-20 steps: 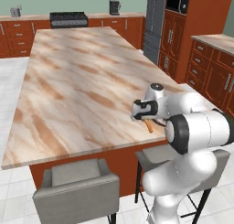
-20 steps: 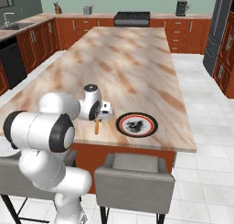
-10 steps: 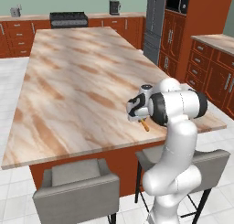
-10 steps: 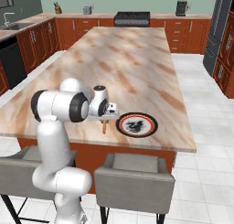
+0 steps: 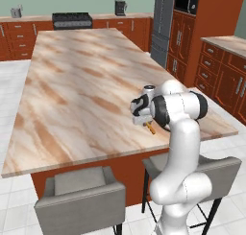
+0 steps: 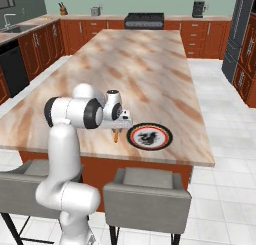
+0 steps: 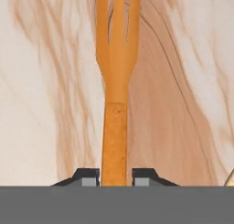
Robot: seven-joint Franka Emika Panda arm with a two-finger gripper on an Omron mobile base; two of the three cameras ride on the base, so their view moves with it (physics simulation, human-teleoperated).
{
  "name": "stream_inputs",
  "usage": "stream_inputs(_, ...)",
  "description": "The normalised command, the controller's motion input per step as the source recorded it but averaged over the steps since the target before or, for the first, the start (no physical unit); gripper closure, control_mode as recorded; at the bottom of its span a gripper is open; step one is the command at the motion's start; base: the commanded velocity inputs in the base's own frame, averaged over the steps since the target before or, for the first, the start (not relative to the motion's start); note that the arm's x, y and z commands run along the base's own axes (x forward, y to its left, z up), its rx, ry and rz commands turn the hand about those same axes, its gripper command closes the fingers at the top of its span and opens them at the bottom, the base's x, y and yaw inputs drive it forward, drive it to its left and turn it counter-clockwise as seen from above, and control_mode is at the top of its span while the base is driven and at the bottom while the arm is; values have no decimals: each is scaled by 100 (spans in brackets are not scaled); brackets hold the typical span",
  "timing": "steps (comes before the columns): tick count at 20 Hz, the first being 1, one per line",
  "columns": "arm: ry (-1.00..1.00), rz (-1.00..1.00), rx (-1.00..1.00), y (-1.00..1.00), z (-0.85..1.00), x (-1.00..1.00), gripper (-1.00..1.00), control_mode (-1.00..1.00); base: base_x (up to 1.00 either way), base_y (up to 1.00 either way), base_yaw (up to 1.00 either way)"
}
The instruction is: Take the fork and place it on the left side of the plate. Then take the spoon and place it on the right side of the plate. Make sure they're directly next to the plate.
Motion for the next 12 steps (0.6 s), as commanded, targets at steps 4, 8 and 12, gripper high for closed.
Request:
stream_inputs(4,0,0,0,12,41,-50,-100,-100,0,0,0)
stream_inputs(8,0,0,0,23,63,-76,-100,-100,0,0,0)
stream_inputs(12,0,0,-3,39,55,-97,-100,-100,0,0,0)
